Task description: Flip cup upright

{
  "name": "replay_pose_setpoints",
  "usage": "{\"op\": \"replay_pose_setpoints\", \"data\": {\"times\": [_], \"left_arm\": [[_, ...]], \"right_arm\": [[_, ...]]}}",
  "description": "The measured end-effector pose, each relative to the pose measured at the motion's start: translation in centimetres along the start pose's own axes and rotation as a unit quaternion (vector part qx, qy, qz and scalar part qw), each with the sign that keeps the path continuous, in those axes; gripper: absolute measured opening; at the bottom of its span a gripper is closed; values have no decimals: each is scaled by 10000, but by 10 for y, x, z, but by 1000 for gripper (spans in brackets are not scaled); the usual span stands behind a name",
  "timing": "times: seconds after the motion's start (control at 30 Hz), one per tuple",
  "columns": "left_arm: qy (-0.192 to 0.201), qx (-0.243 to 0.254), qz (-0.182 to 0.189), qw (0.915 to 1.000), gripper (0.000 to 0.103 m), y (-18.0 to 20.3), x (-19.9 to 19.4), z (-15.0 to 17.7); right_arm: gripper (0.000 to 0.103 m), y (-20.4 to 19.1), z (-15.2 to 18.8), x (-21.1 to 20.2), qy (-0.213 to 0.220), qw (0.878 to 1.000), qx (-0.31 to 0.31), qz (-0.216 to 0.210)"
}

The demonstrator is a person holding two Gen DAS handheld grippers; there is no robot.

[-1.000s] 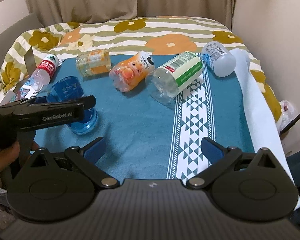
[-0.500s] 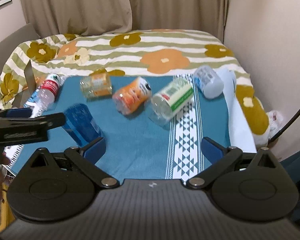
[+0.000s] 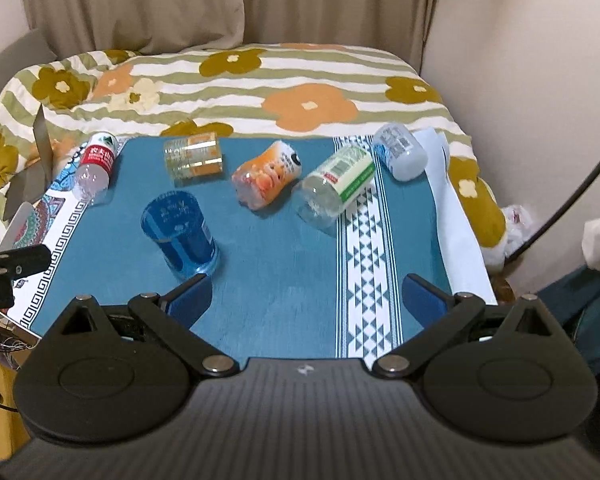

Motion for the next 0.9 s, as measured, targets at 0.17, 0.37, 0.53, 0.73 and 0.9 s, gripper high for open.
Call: {"op": "replay_pose_setpoints", "data": {"times": [0.17, 0.37, 0.53, 0.73, 0.9], "left_arm": [[26, -52, 43, 10000, 103, -6, -4, 6], [102, 42, 21, 9999, 103, -10, -8, 5], [140, 77, 16, 9999, 103, -11, -10, 6], [174, 83, -7, 9998, 103, -11, -12, 6], [205, 87, -26, 9997, 103, -10, -13, 6]], "right_arm": [[103, -2, 9, -2, -21, 9999, 33, 125], [103, -6, 10, -4, -2, 9999, 79, 135], [103, -7, 10, -4, 9, 9999, 117, 113], [103, -7, 10, -4, 12, 9998, 134, 112], [103, -7, 10, -4, 12, 9999, 128, 110]]}}
Point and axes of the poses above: each gripper's, at about its wrist camera, not at the fingertips, and x roughly the way its jaws point, y to its right, z to its underside, the point moved 7 cm from there along x, roughly the way its jaws point, and after that the axes turned 8 degrees about x, right-handed, at the moved point
